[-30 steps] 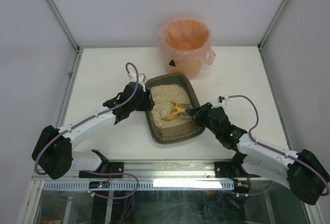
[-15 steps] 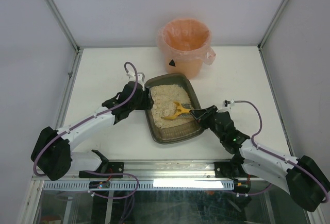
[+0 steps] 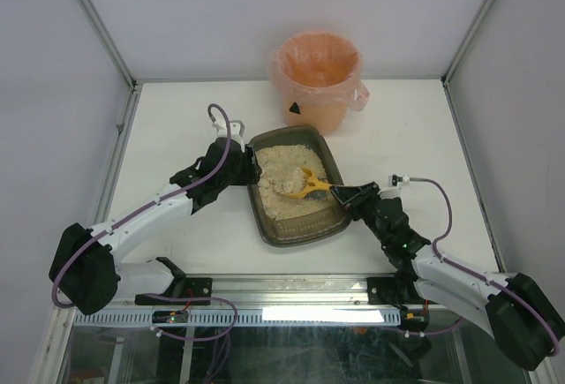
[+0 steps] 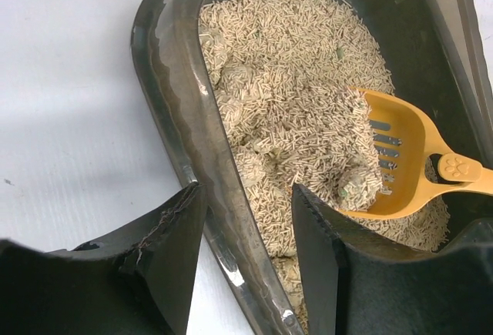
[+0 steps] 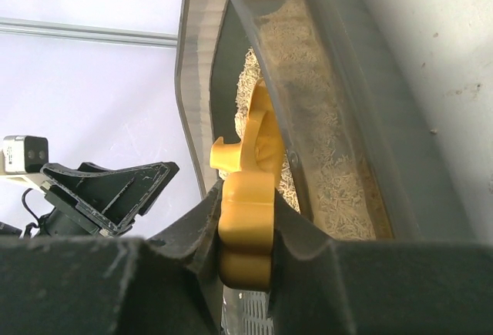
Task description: Clean the litter box
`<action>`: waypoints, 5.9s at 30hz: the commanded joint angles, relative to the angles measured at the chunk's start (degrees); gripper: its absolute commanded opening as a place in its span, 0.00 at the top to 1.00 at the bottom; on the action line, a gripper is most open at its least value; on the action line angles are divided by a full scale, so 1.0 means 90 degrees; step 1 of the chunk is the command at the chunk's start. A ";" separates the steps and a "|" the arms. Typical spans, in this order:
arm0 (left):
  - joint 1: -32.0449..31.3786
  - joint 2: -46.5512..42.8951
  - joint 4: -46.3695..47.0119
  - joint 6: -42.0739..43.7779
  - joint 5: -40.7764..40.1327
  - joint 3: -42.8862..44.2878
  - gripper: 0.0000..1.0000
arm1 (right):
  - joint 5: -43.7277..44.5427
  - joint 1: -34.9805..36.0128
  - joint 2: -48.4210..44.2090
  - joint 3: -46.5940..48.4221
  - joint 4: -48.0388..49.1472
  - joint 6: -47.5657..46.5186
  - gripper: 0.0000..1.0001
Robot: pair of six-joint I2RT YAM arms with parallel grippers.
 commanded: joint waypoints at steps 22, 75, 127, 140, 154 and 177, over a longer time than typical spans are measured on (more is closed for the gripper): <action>-0.0031 -0.0601 0.0004 0.0017 -0.0623 0.0393 0.50 | -0.1423 -0.1127 -0.0231 -0.0461 0.2607 0.0663 1.00; -0.0018 -0.0578 -0.0007 0.0080 -0.0679 0.0431 0.49 | -0.2931 -0.2690 -0.0197 -0.0407 0.2511 0.0906 1.00; 0.0009 -0.0748 -0.0067 0.0077 -0.0725 0.0351 0.49 | -0.3212 -0.2440 0.0960 -0.0083 0.3455 0.0693 1.00; 0.0010 -0.0729 -0.0079 0.0108 -0.0756 0.0372 0.49 | -0.3240 -0.2423 0.0911 -0.0015 0.3235 0.0556 1.00; 0.0010 -0.0749 -0.0051 0.0050 -0.0703 0.0320 0.49 | -0.3269 -0.2537 0.0560 0.0094 0.2489 0.0354 1.00; 0.0018 -0.0763 -0.0001 0.0008 -0.0701 0.0229 0.49 | -0.3976 -0.2301 0.0879 0.0437 0.2934 0.0004 1.00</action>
